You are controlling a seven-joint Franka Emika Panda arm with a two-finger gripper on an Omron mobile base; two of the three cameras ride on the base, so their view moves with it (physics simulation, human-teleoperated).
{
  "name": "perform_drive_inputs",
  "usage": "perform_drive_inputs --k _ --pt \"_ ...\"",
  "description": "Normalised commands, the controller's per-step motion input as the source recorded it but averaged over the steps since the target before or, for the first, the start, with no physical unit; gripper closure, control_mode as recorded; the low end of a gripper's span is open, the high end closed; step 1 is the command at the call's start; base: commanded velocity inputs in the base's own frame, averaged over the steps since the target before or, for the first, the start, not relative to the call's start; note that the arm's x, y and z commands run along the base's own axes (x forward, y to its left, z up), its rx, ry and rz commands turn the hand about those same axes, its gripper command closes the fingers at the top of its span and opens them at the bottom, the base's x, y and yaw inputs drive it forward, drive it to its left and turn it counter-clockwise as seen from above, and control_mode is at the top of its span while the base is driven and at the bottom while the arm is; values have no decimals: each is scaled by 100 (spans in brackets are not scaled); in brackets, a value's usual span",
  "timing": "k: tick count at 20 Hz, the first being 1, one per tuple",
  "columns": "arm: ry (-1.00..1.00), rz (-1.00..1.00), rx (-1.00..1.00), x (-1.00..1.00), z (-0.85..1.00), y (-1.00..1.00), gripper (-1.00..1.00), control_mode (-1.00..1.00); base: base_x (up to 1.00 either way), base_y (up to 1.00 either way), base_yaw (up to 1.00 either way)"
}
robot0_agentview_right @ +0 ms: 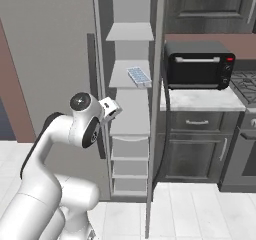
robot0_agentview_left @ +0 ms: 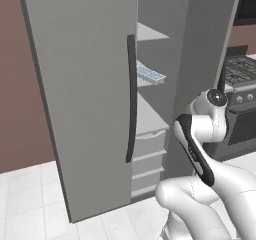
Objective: The ice cube tray has been filled with water. Take the tray and place it in the freezer to make ice. Close the freezer door after placing the tray.
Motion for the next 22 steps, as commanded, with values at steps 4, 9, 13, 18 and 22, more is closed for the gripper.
perform_drive_inputs --k 4,9,13,18,22 --pt "0 0 0 0 0 0 -100 100 -24 -48 14" --pt "0 0 0 0 0 0 -100 100 -5 -47 12" --pt "0 0 0 0 0 0 -100 100 0 -32 12" --pt "0 0 0 0 0 0 -100 100 0 -3 11" --pt "-1 1 0 0 0 0 -100 -100 0 0 5"
